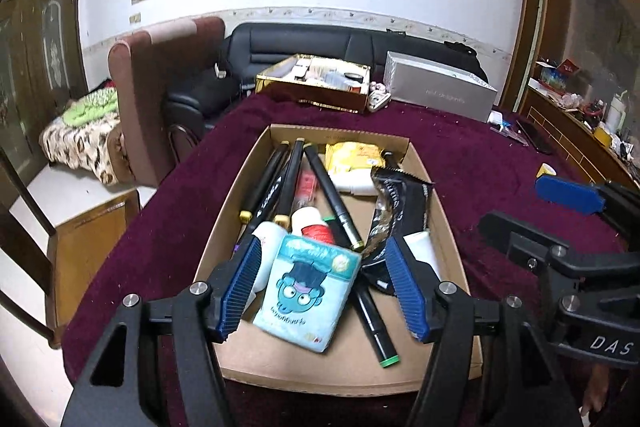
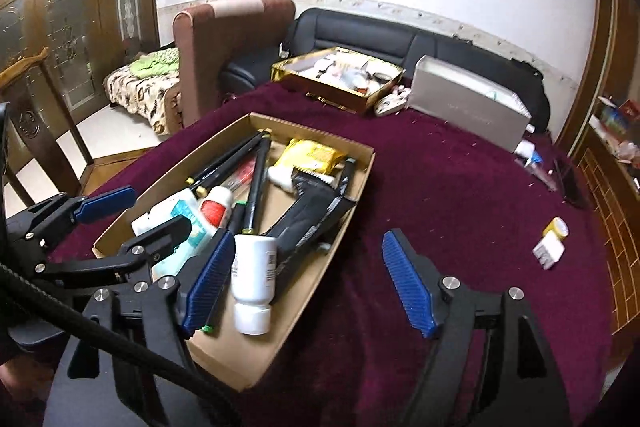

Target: Organize objects

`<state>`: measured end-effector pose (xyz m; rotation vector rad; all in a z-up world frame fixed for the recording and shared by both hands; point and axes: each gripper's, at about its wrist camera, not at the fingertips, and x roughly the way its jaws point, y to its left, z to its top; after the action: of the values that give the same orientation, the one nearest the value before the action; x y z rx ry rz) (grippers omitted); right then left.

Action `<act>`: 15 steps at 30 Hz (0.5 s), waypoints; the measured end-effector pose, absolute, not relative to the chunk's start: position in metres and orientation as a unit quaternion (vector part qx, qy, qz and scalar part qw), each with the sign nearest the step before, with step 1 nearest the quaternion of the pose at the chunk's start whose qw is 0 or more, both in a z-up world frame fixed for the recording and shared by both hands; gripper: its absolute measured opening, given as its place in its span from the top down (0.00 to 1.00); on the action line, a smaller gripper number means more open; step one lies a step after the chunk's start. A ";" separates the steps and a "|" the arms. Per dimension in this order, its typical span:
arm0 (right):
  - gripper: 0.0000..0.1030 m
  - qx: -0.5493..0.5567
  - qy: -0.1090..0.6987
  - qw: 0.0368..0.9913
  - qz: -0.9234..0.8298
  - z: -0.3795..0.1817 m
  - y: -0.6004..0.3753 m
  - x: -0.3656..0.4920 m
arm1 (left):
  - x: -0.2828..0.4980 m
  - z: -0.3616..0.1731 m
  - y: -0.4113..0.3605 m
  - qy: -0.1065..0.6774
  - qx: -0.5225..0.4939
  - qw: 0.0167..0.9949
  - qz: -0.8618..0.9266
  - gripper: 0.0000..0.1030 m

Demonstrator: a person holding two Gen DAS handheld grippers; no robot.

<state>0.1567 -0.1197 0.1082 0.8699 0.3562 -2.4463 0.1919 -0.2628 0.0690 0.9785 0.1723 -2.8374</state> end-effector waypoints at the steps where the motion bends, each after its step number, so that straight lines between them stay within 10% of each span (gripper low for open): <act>1: 0.25 0.317 0.131 0.256 -0.904 0.110 -0.118 0.157 | 0.192 0.071 -0.260 0.052 0.322 0.069 -0.943 0.43; 15: 0.23 0.303 0.120 0.244 -0.913 0.114 -0.092 0.157 | 0.199 0.091 -0.240 0.010 0.289 0.129 -0.949 0.31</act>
<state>0.1572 -0.0924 0.1140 0.8276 0.3279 -2.4945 0.1989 -0.2403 0.0907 0.8398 0.0284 -2.7576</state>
